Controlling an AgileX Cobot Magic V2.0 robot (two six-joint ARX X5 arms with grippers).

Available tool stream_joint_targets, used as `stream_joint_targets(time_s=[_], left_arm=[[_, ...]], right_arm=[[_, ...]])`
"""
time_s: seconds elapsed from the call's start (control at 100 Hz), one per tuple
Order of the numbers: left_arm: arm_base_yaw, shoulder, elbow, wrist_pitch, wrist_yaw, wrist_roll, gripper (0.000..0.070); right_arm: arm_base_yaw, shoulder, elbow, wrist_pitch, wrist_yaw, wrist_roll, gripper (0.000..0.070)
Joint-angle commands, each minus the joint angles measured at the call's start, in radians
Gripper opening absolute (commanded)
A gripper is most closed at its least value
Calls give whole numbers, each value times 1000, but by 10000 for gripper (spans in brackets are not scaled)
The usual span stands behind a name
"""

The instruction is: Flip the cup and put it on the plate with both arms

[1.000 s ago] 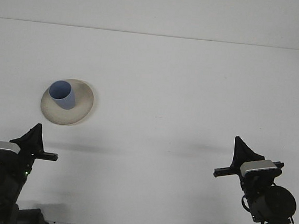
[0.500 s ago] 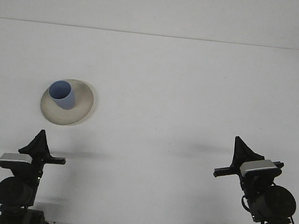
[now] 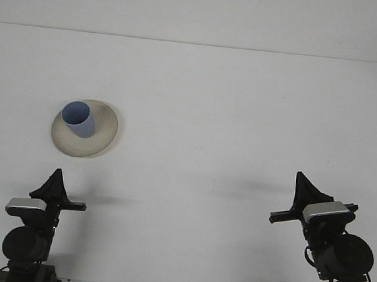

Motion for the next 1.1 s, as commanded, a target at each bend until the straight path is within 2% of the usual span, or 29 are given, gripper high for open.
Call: stream_joint_targets(time_s=[0.0, 0.68, 0.85, 1.09], left_arm=[[-2, -1, -20, 14, 2, 16, 14], [-2, -1, -20, 14, 1, 16, 14], [-2, -1, -20, 14, 2, 16, 14], [-2, -1, -20, 14, 1, 16, 14]], right_arm=[[1, 3, 6, 15, 3, 3, 0], [1, 3, 6, 13, 4, 0, 0], [-40, -38, -32, -10, 15, -101, 0], [-131, -290, -308, 16, -8, -203, 0]])
